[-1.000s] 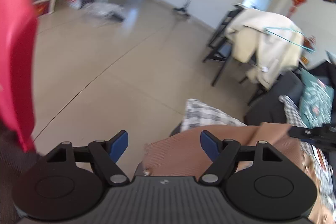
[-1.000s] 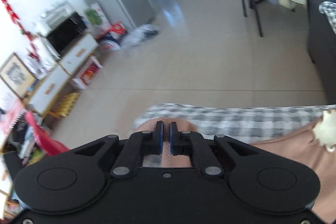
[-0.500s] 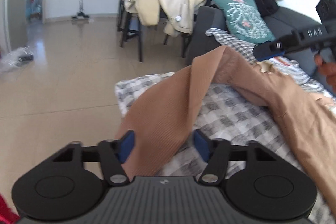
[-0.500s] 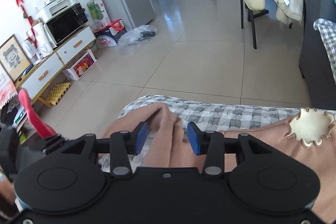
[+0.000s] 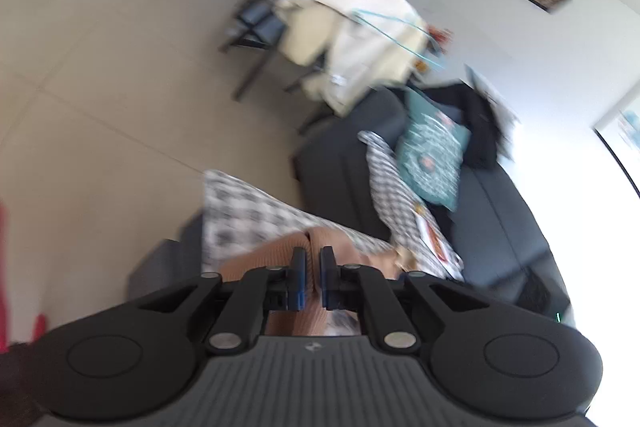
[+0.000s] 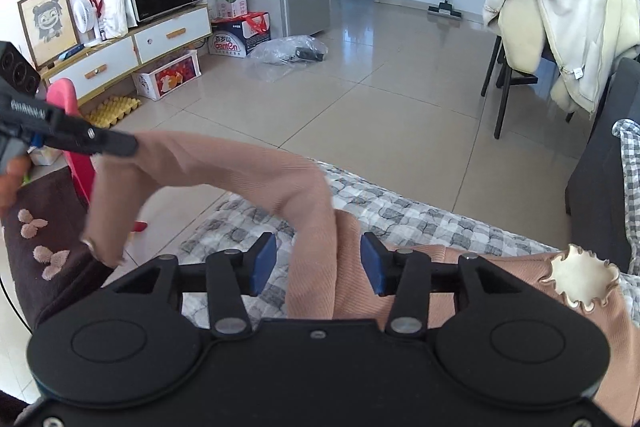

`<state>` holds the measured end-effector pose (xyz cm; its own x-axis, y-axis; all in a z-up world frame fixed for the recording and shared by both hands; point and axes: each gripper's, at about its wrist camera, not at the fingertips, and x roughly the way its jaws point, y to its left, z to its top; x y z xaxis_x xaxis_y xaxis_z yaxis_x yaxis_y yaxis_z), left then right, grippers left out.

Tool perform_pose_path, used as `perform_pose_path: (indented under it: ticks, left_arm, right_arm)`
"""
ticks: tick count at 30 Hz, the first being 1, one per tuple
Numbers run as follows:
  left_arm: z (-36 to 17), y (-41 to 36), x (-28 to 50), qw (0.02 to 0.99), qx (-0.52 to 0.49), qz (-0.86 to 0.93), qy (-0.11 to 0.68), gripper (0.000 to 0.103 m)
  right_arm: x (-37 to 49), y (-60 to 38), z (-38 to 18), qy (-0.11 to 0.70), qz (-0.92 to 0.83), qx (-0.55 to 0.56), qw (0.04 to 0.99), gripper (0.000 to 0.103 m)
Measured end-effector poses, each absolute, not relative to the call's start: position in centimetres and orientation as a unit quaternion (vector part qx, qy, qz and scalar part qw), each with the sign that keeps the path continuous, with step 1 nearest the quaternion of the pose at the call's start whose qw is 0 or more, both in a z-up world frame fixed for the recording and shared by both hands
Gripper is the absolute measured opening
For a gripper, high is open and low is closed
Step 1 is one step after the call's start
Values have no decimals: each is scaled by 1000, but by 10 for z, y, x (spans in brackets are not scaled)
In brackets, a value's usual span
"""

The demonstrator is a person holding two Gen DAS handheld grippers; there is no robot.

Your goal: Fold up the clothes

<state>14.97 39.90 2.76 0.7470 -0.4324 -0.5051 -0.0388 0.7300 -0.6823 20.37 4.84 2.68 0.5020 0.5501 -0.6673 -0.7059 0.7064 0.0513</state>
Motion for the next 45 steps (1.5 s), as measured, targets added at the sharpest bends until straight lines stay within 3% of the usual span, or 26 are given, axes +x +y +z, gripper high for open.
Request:
perform_pose_path:
  ticks: [4,5,6,7,8,9,15,19,20,21,22,25,32,36,45]
  left_arm:
    - [32,398,164,897,-257,11,360,8]
    - [30,396,168,896,-241,23,371,15]
    - [26,394,171,893,-240,16,380,33]
    - [23,392,171,891,-245,3,381,41]
    - [18,391,171,890,-247,-4,385,56]
    - [12,389,172,887,-245,-6,390,62]
    - [-38,386,164,863,-278,-2,421,74]
    - [-83,391,147,837,-352,5,419,77]
    - [-91,392,143,832,-367,7,416,78]
    - [-97,393,141,829,-379,8,412,80]
    - [-103,393,138,826,-390,10,407,80]
    - [-123,390,124,825,-411,36,386,82]
    - [-151,366,121,853,-334,65,396,82]
    - [-155,352,120,890,-219,47,398,82]
    - [-171,347,118,915,-94,18,392,82]
  right_arm:
    - [207,58,25,338,361,-132,859,53]
    - [208,62,24,335,355,-141,861,53]
    - [208,62,24,333,354,-145,862,53]
    - [209,63,23,331,352,-150,862,53]
    - [212,64,21,331,351,-155,862,53]
    - [214,64,20,330,350,-159,862,53]
    - [245,69,1,370,358,-154,844,52]
    - [250,75,-8,379,377,-145,833,47]
    - [250,78,-11,379,382,-149,830,42]
    - [250,83,-15,381,385,-158,825,25]
    - [250,85,-17,381,384,-166,824,17]
    - [246,89,-20,354,379,-176,837,6]
    - [251,87,-19,335,319,-165,871,9]
    - [243,104,-11,327,343,-179,862,36]
    - [219,191,-19,336,441,-281,783,39]
